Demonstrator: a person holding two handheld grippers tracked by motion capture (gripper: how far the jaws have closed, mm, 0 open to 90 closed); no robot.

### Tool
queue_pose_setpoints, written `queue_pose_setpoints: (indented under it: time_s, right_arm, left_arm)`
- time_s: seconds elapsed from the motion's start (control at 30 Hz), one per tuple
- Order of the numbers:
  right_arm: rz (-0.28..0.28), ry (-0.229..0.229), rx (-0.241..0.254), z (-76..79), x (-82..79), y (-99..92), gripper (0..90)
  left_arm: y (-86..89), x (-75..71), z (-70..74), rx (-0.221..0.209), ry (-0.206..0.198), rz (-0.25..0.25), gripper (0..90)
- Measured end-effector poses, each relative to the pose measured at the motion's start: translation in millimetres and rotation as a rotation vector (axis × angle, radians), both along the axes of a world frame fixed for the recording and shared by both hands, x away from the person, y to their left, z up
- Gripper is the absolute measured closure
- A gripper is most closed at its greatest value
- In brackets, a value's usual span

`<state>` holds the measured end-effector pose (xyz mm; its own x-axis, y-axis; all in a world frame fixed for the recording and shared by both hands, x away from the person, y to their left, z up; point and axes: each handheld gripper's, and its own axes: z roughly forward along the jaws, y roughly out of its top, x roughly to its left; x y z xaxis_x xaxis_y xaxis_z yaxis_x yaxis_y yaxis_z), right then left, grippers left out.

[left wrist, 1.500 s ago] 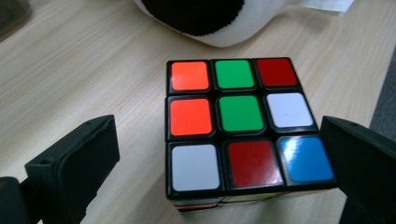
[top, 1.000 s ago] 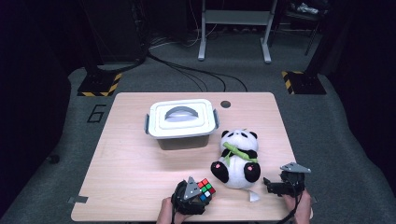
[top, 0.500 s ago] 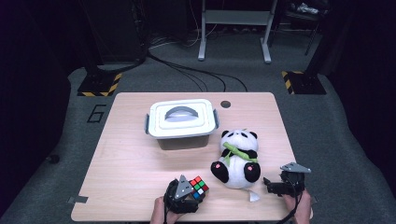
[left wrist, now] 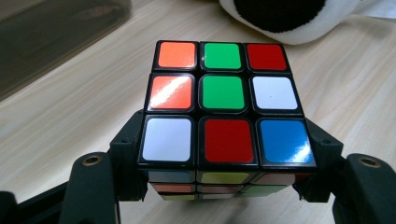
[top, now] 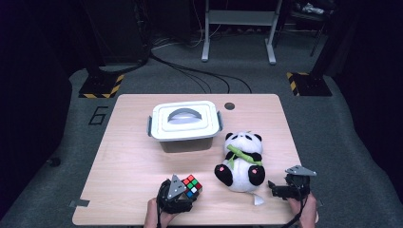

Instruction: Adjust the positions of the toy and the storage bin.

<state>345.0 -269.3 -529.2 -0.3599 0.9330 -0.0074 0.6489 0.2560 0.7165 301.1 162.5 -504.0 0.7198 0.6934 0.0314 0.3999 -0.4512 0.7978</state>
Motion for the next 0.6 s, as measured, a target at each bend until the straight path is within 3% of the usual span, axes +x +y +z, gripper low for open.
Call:
queue_pose_setpoints:
  time_s: [0.13, 0.6]
  right_arm:
    - [0.0, 0.001, 0.001, 0.0, 0.0, 0.0, 0.0]
    - [-0.004, 0.002, 0.006, 0.0, 0.1, 0.3, 0.0]
  left_arm:
    - [12.5, 0.6, 1.6, -0.012, -0.005, 0.044, 34.1]
    - [37.5, 4.6, 4.7, -0.008, -0.026, 0.118, 34.1]
